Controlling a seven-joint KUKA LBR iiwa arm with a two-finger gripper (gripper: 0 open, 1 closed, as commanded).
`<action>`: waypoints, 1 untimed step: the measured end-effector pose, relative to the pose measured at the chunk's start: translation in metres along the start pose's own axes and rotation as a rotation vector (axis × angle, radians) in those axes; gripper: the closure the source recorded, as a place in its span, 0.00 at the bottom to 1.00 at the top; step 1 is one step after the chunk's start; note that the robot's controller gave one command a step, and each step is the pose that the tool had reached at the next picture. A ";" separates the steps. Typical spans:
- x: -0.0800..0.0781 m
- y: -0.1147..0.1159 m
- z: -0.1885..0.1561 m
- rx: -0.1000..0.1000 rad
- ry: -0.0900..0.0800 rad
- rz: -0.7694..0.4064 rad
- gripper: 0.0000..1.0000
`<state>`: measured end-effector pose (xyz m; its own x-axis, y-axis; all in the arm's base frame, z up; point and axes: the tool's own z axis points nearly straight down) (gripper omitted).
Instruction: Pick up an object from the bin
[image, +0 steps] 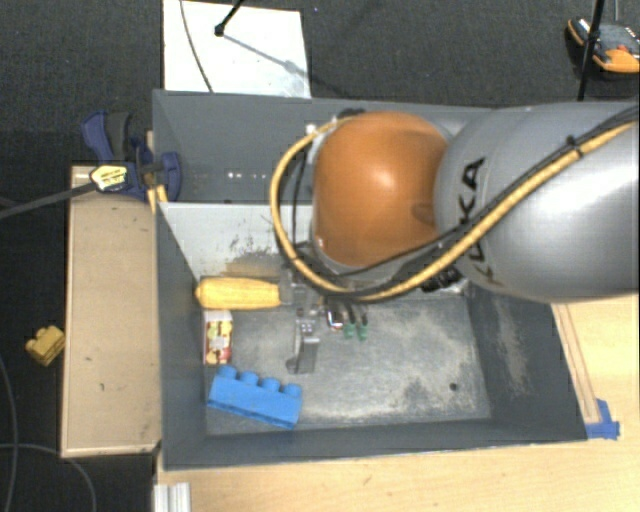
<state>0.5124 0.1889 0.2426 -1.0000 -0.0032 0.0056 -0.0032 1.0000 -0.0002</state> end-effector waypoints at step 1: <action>-0.002 -0.001 -0.005 -0.002 -0.008 0.006 0.00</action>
Offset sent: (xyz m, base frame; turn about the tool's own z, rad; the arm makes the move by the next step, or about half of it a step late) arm -0.0351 0.0530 -0.1726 -0.1343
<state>0.5143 0.1876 0.2473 -1.0000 0.0025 -0.0026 0.0025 1.0000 0.0017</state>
